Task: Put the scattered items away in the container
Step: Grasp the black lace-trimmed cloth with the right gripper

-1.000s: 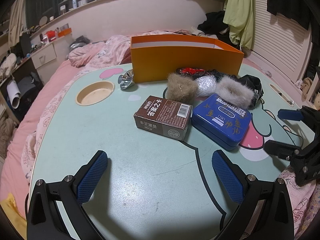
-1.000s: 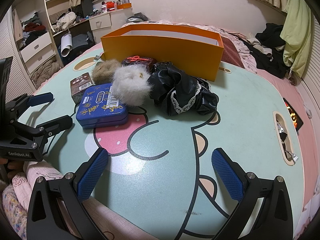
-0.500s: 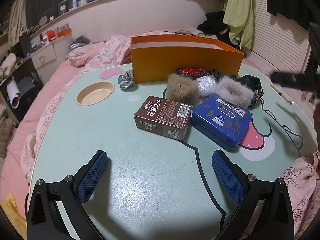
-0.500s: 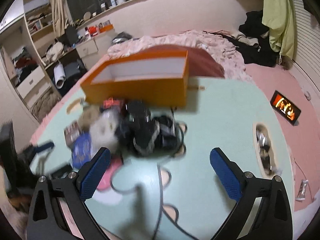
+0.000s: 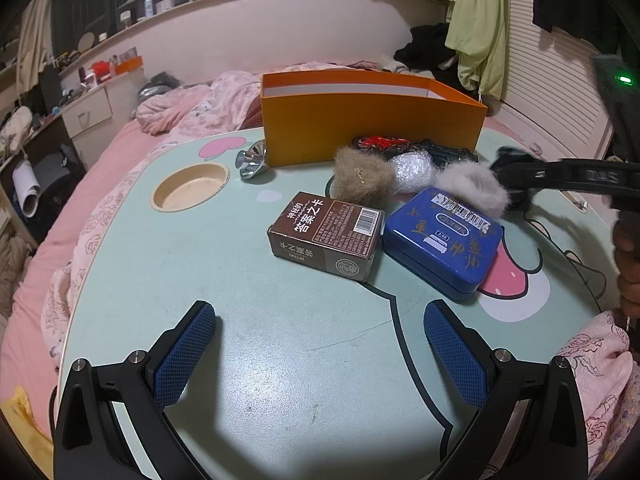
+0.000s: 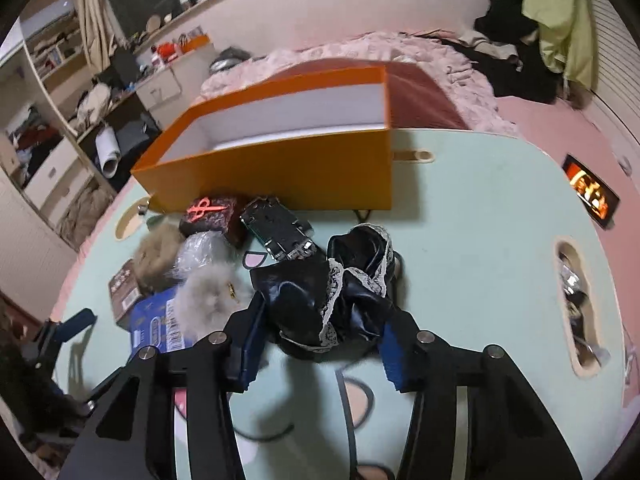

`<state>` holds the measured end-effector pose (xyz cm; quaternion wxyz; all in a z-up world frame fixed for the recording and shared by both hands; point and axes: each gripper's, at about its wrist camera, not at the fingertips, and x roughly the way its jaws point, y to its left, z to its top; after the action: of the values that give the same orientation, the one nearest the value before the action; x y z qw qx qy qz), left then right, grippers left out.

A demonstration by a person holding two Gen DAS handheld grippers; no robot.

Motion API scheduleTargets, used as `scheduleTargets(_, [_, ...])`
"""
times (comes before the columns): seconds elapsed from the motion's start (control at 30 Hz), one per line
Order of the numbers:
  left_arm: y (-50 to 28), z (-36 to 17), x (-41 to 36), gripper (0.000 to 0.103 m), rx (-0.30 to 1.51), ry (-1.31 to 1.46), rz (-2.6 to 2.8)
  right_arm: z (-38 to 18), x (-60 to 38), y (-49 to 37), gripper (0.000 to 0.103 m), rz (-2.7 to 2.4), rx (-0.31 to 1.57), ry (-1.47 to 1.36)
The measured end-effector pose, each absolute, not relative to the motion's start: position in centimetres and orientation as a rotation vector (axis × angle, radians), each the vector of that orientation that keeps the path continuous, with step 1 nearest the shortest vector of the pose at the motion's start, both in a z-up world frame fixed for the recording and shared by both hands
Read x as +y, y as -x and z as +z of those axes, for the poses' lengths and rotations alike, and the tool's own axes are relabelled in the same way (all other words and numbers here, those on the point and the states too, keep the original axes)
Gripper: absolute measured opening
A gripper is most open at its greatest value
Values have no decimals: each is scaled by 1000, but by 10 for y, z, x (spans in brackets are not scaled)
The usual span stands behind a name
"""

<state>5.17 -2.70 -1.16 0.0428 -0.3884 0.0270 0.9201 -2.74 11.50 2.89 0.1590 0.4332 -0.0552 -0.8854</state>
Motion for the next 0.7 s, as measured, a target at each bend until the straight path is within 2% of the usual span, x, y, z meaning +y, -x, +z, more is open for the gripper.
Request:
scheduleTargets(0.2, [-52, -12, -27, 103, 82, 1189, 2815, 39, 124, -16, 49, -2625, -21, -1110])
scheduleTargets(0.27, [-52, -12, -27, 103, 82, 1188, 2815, 35, 128, -24, 54, -2616, -22, -1118])
scheduleTargets(0.33, [-52, -12, -27, 103, 82, 1188, 2815, 25, 132, -25, 72, -2614, -39, -1163])
scheduleTargets(0.5, [-52, -12, -27, 103, 81, 1188, 2815, 15, 143, -18, 82, -2643, -174, -1195])
scheduleTargets(0.7, [-52, -12, -27, 103, 81, 1188, 2815, 17, 144, -19, 82, -2664, -147, -1194])
